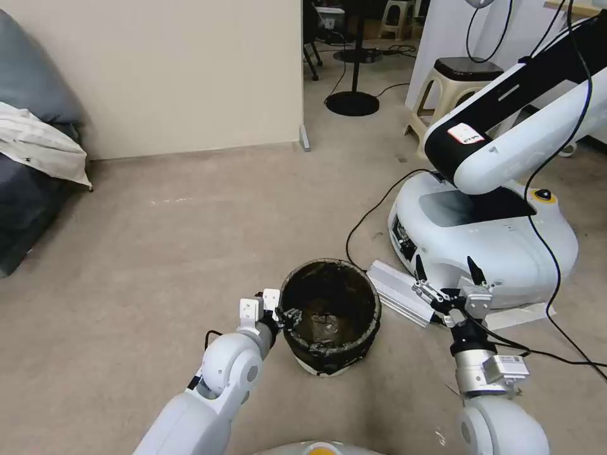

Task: Pick up the trash can from the floor.

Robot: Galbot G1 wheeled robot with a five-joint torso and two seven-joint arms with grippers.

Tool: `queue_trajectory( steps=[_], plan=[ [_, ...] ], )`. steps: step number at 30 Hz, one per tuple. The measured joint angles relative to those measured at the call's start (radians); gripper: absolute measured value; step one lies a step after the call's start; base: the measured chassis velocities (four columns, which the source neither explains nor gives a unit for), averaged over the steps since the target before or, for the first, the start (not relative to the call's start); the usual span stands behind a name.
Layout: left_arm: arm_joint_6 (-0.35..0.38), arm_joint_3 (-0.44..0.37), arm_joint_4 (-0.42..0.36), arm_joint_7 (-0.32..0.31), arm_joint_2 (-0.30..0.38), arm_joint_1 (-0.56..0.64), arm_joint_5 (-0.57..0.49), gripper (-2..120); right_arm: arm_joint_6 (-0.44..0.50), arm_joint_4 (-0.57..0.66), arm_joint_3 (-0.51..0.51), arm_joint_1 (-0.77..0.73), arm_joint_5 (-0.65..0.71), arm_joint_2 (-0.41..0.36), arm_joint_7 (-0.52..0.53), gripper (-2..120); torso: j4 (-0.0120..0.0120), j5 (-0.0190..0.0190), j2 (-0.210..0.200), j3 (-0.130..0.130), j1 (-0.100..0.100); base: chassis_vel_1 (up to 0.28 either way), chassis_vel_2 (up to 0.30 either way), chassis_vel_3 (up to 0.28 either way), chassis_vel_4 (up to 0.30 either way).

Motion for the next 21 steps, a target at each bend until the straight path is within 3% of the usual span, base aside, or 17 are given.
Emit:
queue_trajectory(
  steps=[5,7,11,21],
  plan=[
    [0.000,-0.001,0.000,-0.004,-0.001,0.004,0.004,28,0.003,0.000,0.000,-0.001,-0.001,0.000,0.000,100,0.0001,0.0000,0.000,0.000,0.000,0.000,0.000,0.000,0.000],
    [0.000,-0.004,0.000,-0.007,-0.003,0.008,0.006,15,0.004,0.000,0.000,-0.002,-0.002,0.001,0.000,100,-0.0001,-0.0002,0.000,0.000,0.000,0.000,0.000,0.000,0.000],
    [0.000,-0.009,0.000,-0.011,-0.008,0.012,0.007,3,0.006,0.000,-0.002,-0.004,-0.003,0.002,-0.001,100,-0.0002,-0.0004,0.000,0.000,0.000,0.000,0.000,0.000,0.000],
    [0.005,-0.046,-0.016,-0.023,-0.023,0.017,0.000,2,0.012,-0.002,-0.003,-0.006,-0.005,0.003,-0.003,100,-0.0006,-0.0010,0.000,0.000,0.000,0.000,0.000,0.000,0.000]
  ],
)
